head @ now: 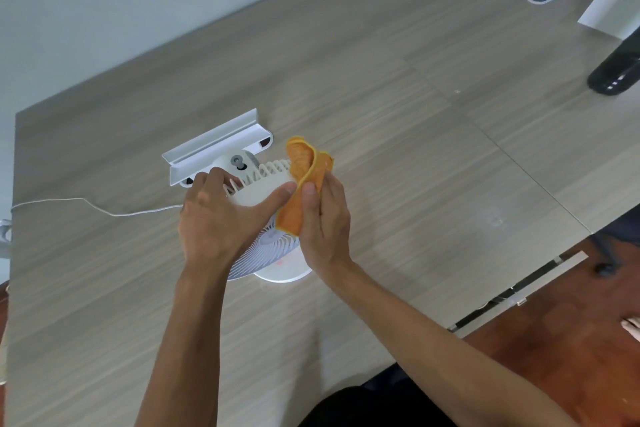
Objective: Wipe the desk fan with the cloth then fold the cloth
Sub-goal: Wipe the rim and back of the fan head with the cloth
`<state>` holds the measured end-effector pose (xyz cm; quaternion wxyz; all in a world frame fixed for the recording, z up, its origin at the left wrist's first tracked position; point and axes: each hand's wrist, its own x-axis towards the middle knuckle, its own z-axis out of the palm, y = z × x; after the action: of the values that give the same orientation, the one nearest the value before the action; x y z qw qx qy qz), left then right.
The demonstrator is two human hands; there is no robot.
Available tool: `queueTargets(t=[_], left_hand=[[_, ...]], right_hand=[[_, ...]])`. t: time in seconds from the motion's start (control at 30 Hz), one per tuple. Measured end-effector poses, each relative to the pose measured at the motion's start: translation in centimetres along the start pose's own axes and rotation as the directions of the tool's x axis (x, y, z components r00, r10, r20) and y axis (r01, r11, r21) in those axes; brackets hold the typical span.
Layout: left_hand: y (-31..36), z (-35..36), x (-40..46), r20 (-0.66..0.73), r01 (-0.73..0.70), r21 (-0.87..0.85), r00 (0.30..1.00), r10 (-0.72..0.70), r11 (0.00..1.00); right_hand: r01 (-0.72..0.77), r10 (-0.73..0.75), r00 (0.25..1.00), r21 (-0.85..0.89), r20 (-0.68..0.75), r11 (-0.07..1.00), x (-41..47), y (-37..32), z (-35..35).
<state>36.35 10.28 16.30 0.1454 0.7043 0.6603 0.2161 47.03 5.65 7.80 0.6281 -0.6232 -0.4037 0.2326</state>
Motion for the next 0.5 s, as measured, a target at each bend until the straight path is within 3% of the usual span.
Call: queueTargets(t=[0.07, 0.17, 0.3, 0.37, 0.5], left_hand=[[-0.1, 0.0, 0.0, 0.000, 0.000, 0.002, 1.000, 0.000, 1.000], [0.0, 0.1, -0.1, -0.007, 0.000, -0.003, 1.000, 0.000, 1.000], [0.3, 0.2, 0.0, -0.009, 0.010, 0.000, 1.000, -0.010, 1.000], [0.1, 0.1, 0.1, -0.008, 0.019, -0.018, 1.000, -0.019, 1.000], [-0.2, 0.1, 0.3, -0.005, 0.026, -0.032, 1.000, -0.026, 0.999]], right_hand=[[0.083, -0.082, 0.997, -0.039, 0.012, 0.996, 0.0, 0.5, 0.0], [0.071, -0.071, 0.997, -0.005, -0.039, 0.997, 0.0, 1.2, 0.1], [-0.167, 0.185, 0.980, 0.204, -0.074, 0.965, 0.0, 1.8, 0.1], [-0.365, 0.397, 0.916, 0.309, -0.049, 0.878, 0.2, 2.4, 0.2], [-0.650, 0.713, 0.700, 0.445, 0.035, 0.616, 0.7, 4.0, 0.8]])
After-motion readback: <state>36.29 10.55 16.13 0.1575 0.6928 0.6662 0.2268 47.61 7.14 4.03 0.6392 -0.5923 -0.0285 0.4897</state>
